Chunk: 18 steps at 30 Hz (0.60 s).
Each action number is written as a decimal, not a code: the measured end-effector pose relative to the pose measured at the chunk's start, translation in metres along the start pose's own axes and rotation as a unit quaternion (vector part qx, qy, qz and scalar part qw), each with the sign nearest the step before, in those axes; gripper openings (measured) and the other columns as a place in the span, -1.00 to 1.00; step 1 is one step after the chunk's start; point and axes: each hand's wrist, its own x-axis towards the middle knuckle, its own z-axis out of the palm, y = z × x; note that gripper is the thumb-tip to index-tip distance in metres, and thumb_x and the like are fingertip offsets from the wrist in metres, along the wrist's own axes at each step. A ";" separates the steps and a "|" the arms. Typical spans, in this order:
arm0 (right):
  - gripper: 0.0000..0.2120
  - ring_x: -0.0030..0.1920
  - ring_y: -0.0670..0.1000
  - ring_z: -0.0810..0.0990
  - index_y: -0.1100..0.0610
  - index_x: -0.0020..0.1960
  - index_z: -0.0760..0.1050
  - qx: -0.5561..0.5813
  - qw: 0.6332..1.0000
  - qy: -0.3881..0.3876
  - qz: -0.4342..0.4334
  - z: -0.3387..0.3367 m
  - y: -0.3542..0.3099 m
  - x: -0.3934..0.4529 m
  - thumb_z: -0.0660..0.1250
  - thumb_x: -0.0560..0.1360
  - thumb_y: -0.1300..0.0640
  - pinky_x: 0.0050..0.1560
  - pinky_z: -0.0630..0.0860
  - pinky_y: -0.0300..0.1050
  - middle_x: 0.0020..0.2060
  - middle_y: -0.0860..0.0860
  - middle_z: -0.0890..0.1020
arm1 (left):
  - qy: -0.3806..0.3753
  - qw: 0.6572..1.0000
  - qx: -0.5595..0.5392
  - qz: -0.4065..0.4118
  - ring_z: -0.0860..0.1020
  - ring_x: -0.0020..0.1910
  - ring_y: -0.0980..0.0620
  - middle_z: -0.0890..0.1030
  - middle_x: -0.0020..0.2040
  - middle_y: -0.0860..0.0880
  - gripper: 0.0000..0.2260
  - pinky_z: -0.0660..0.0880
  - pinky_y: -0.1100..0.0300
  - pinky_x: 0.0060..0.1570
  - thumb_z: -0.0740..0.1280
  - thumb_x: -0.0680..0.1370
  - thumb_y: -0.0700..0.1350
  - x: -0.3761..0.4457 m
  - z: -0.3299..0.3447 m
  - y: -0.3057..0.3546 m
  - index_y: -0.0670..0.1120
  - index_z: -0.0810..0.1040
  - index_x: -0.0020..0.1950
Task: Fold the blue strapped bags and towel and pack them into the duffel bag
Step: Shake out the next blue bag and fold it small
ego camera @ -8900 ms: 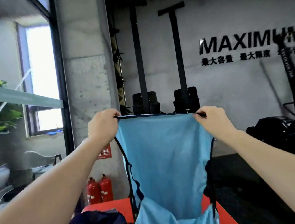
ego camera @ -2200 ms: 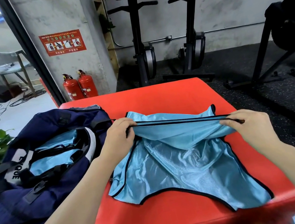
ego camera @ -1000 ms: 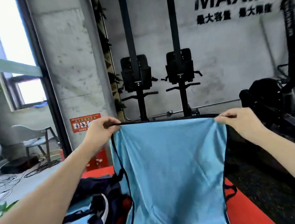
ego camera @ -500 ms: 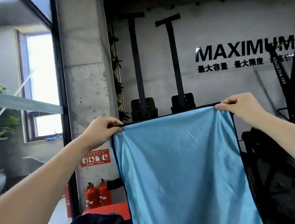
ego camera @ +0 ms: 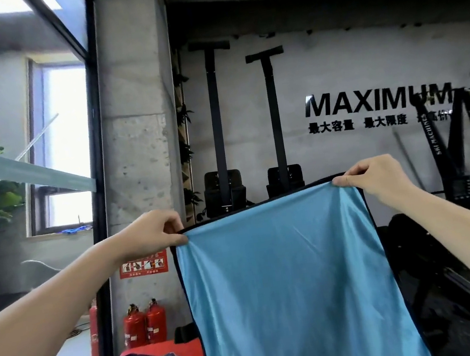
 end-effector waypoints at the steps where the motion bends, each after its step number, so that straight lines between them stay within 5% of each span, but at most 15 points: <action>1: -0.78 -0.29 -0.10 0.55 0.08 -0.30 0.68 -0.006 1.000 0.000 -0.004 0.000 0.000 0.000 0.63 0.29 -0.04 -0.29 0.38 -0.26 -0.36 -0.05 0.67 | 0.000 1.000 -0.022 -0.001 0.58 -0.26 0.15 0.64 -0.24 0.07 -0.84 0.50 0.28 -0.20 0.54 0.46 -0.01 -0.002 -0.001 -0.001 -0.02 0.61 -0.18; 8: -0.90 -0.14 -0.03 0.64 0.06 -0.18 0.69 -0.039 0.998 -0.039 -0.020 -0.004 0.003 0.005 0.59 0.40 0.08 -0.15 0.45 -0.22 -0.25 -0.04 0.70 | 0.005 0.988 -0.157 0.001 0.65 -0.17 0.05 0.68 -0.19 -0.04 -0.87 0.55 0.22 -0.06 0.53 0.46 -0.25 -0.014 -0.006 -0.010 -0.16 0.59 -0.16; 13: -0.89 -0.17 -0.04 0.62 0.08 -0.18 0.68 -0.054 0.997 -0.028 -0.046 -0.002 0.000 0.005 0.55 0.44 0.06 -0.18 0.44 -0.23 -0.26 -0.04 0.68 | 0.011 0.991 -0.136 -0.012 0.64 -0.20 0.02 0.70 -0.21 -0.01 -0.87 0.56 0.02 0.00 0.52 0.47 -0.22 -0.014 0.002 -0.019 0.00 0.65 -0.16; 18: -0.86 -0.17 -0.04 0.64 0.09 -0.18 0.68 -0.062 0.996 -0.025 -0.052 -0.002 -0.001 0.004 0.57 0.42 0.03 -0.16 0.48 -0.23 -0.27 -0.04 0.69 | 0.041 0.989 -0.132 -0.049 0.67 -0.05 0.15 0.73 -0.15 0.16 -0.72 0.52 0.17 0.13 0.49 0.50 -0.20 -0.013 0.007 -0.019 0.23 0.74 -0.16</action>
